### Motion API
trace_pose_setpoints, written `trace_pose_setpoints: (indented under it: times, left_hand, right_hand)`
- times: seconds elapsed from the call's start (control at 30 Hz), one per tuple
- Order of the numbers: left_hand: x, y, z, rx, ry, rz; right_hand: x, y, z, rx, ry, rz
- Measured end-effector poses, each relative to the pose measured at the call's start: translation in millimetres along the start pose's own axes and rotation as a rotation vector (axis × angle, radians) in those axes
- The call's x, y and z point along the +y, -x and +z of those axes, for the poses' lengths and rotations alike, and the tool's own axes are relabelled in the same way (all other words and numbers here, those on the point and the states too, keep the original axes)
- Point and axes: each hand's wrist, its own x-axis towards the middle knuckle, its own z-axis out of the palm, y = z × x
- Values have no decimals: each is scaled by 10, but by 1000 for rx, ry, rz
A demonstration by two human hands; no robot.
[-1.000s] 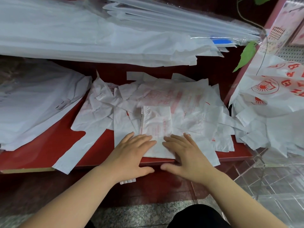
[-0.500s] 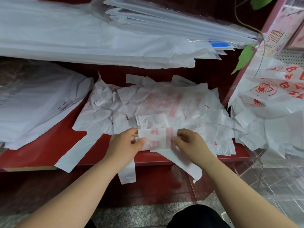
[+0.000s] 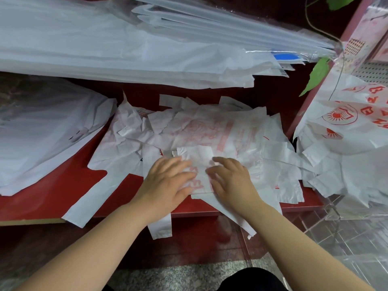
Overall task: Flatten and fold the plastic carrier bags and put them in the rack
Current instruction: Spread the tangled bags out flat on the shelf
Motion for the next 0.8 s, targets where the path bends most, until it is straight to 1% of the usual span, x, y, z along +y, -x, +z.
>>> trace_pose_setpoints:
  times: [0.03, 0.07, 0.1, 0.13, 0.2, 0.33, 0.4, 0.47, 0.53, 0.6, 0.67, 0.77, 0.8]
  left_hand:
    - [9, 12, -40, -108, 26, 30]
    - [9, 30, -78, -202, 56, -1]
    - [-15, 46, -78, -244, 65, -29]
    - [-31, 40, -82, -256, 57, -37]
    - [-6, 31, -127, -255, 97, -56]
    - [50, 185, -195, -246, 137, -1]
    - [80, 288, -203, -208, 183, -27]
    - [100, 338, -219, -169, 360, -168]
    - [99, 319, -228, -119, 595, -296]
    - [91, 242, -225, -43, 736, -432]
    - [76, 145, -211, 56, 745, -567]
    - [53, 33, -140, 104, 642, -637]
    - [56, 5, -127, 109, 607, -654]
  right_hand:
    - [12, 9, -30, -111, -16, -46]
    - [23, 29, -55, -216, -22, -75]
    - [17, 41, -99, -311, -23, -86]
    - [41, 47, -131, -353, -21, -92]
    - [59, 45, -173, -347, -4, -135]
    - [20, 138, -238, -345, -29, -197]
    - [27, 240, -204, -290, -78, -215]
    - [10, 297, -221, -235, -195, -148]
    - [-58, 294, -299, -257, -337, 9]
    - [-63, 250, -319, -245, -426, 143]
    - [-81, 159, -276, -165, -439, 248]
    - [-89, 9, -132, -93, -494, 437]
    - [-93, -25, -94, -78, -493, 471]
